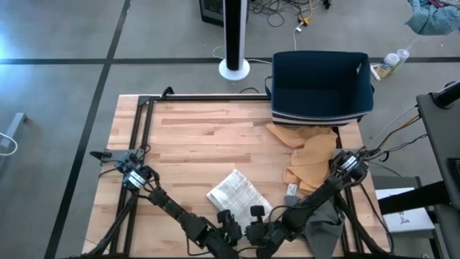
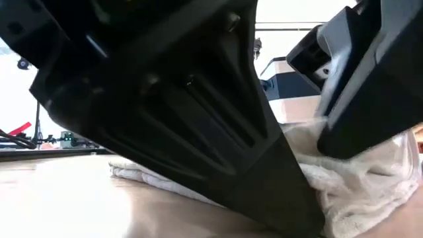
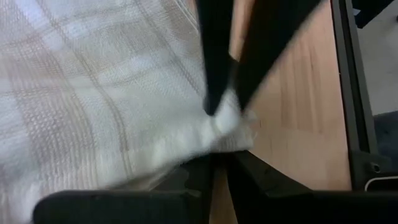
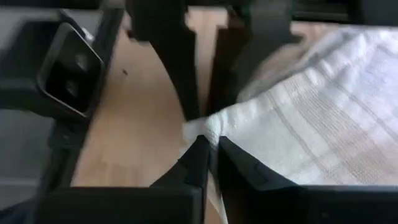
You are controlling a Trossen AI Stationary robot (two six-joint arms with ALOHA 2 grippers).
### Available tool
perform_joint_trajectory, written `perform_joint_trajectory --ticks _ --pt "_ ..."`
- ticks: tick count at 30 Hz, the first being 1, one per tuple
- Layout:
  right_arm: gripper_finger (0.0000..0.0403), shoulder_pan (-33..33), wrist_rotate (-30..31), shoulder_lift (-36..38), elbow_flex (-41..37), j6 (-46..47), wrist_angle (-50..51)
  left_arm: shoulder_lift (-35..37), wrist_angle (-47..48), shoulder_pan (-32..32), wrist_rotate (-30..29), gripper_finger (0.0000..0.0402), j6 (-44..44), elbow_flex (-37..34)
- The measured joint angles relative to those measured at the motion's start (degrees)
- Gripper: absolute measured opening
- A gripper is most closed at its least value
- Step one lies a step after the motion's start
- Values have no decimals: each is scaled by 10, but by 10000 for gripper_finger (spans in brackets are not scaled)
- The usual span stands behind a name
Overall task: Fold towel
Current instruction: Fold the white towel
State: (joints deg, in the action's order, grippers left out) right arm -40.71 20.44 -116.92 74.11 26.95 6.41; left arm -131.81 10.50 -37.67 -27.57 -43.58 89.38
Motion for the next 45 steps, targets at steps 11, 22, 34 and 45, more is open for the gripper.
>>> perform_joint_trajectory --ticks 11,22,34,45 --pt "195 3 -35 79 7 -29 46 73 104 -9 23 37 62 -5" --pt "289 27 4 132 4 -91 33 241 125 -25 -46 37 -1 -159" --pt "299 100 42 107 -37 -87 43 277 -95 58 -135 37 32 -329" --pt "284 125 -35 102 -193 4 -107 277 2 96 16 37 39 -352"
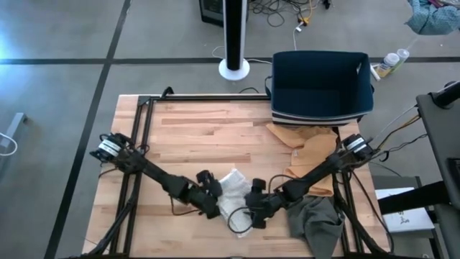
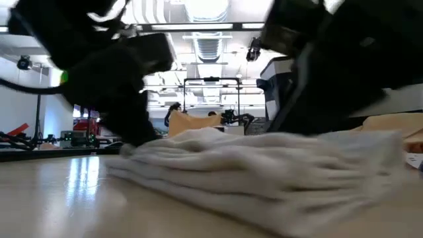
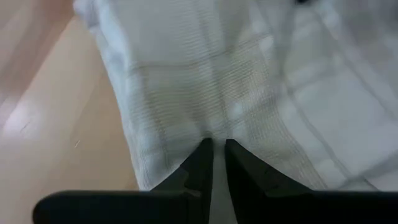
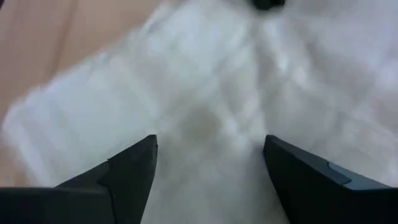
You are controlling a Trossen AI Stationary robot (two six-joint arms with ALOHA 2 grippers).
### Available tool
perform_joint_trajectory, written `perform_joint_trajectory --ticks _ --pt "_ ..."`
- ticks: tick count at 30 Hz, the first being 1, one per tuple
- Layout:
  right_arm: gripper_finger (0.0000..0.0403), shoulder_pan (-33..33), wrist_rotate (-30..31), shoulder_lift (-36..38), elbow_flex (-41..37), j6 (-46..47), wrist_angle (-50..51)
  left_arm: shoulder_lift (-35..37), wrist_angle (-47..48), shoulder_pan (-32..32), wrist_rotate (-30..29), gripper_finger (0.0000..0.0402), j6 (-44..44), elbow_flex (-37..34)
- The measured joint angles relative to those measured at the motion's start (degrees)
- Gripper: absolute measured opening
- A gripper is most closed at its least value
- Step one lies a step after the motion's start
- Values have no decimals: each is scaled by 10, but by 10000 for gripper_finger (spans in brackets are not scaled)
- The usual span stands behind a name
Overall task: Fold towel
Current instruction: Fold the white towel
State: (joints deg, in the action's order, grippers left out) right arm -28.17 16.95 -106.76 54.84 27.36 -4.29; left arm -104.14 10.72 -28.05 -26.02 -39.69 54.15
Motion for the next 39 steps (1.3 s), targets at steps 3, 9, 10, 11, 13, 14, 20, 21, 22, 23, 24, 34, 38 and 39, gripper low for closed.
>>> perform_joint_trajectory --ticks 3,9,10,11,13,14,20,21,22,23,24,34,38,39 --pt "285 2 4 2 -16 2 -17 9 34 -17 0 37 -27 0" --pt "291 -10 4 42 17 -68 -27 51 32 -47 11 37 -33 -2" --pt "290 -12 17 49 21 -79 -29 63 33 -54 11 37 -33 -2" --pt "288 -9 27 51 24 -88 -36 75 33 -61 11 37 -34 -2" --pt "285 -2 40 48 26 -99 -62 96 28 -80 7 37 -46 -1" --pt "283 6 41 42 24 -104 -76 104 28 -91 7 37 -55 -1" --pt "274 71 37 -8 25 -107 -191 94 24 -144 7 37 -126 -13" --pt "272 82 30 -18 25 -108 -202 87 24 -148 7 37 -137 -17" --pt "270 94 25 -28 28 -107 -212 77 24 -150 8 37 -147 -20" --pt "269 104 22 -37 33 -105 -212 67 23 -150 8 37 -155 -20" --pt "267 113 21 -46 38 -101 -212 57 20 -150 10 37 -162 -22" --pt "255 134 -69 -150 114 -79 -200 -30 3 -138 -7 37 -160 -20" --pt "263 136 -70 -133 118 -128 -177 -17 0 -146 3 37 -145 -21" --pt "267 136 -71 -117 117 -144 -167 -10 4 -150 10 37 -139 -20"
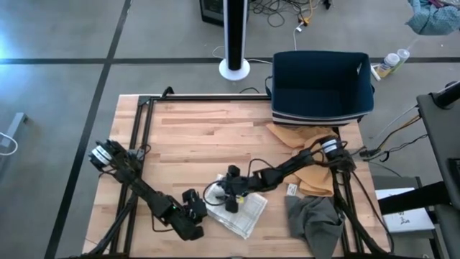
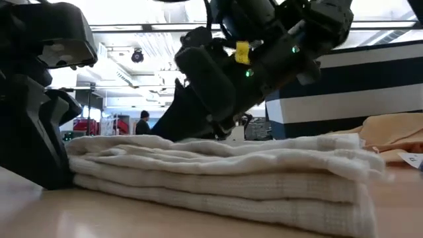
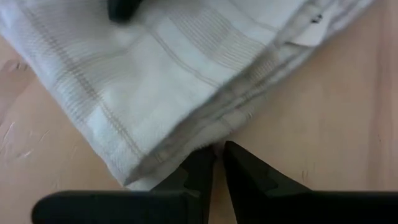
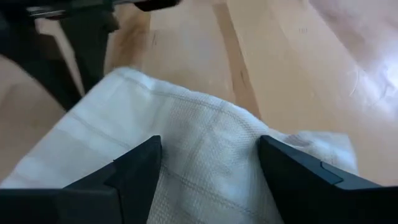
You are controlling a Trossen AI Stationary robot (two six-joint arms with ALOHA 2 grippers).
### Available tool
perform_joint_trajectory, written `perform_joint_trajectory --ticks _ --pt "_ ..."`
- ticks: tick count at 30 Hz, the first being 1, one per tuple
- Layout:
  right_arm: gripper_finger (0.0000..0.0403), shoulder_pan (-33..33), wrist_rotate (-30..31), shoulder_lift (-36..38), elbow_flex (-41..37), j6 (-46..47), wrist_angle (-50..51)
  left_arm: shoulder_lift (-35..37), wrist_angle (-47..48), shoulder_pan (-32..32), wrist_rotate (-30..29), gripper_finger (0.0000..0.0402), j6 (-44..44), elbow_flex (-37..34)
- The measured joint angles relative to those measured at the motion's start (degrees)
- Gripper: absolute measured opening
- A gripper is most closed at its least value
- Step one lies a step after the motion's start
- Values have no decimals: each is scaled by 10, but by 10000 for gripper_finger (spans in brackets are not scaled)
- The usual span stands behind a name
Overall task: Fold towel
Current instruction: Fold the white towel
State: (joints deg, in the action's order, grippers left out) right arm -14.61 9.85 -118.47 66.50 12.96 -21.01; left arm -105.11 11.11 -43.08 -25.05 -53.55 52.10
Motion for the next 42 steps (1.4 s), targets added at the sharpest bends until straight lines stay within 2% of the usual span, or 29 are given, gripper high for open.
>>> perform_joint_trajectory --ticks 5,9,11,15,19,21,31,42 --pt "280 -11 3 79 2 -47 -9 56 82 -27 39 37 3 3" --pt "283 -34 42 82 14 -44 3 79 138 -40 -9 37 -12 -7" --pt "281 -48 69 65 35 -44 -4 78 128 -43 -34 37 -13 -23" --pt "277 -76 91 7 95 -11 26 69 48 -39 -43 37 2 -69" --pt "276 -91 190 -52 174 31 117 65 -35 -37 -66 37 37 -106" --pt "271 -91 216 -78 208 50 147 61 -59 -37 -70 37 57 -111" --pt "225 -94 215 -185 301 134 172 58 -67 -35 -65 37 144 -108" --pt "174 -94 238 -194 315 160 208 59 -69 -36 -53 37 190 -115"
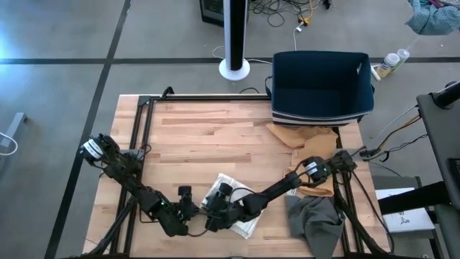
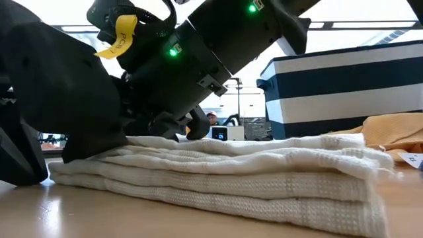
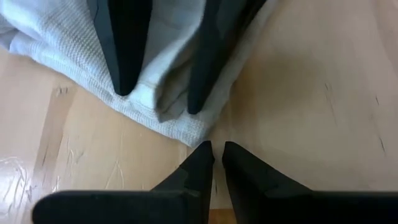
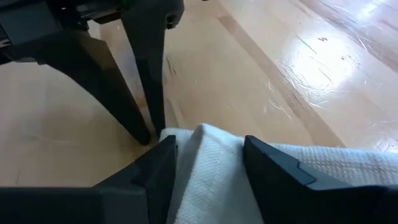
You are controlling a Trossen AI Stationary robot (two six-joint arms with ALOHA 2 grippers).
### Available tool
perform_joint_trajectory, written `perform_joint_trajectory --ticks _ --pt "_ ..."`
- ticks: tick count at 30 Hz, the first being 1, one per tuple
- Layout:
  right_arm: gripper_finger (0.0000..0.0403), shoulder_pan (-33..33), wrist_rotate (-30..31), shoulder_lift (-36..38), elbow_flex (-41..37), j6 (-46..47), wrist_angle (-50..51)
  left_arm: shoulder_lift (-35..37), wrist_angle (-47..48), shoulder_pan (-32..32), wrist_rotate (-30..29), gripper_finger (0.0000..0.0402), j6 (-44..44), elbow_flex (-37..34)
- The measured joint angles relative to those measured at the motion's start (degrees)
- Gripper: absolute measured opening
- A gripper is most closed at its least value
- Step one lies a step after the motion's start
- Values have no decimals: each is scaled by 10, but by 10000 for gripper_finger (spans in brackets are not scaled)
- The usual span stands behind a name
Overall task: Fold towel
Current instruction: Fold the white towel
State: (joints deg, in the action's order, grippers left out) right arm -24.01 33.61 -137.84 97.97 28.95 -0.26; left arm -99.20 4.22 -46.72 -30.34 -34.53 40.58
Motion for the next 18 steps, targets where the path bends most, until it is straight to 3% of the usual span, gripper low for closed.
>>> perform_joint_trajectory --ticks 18 --pt "58 -1 -14 0 8 -20 21 -1 3 0 -5 37 17 -2"
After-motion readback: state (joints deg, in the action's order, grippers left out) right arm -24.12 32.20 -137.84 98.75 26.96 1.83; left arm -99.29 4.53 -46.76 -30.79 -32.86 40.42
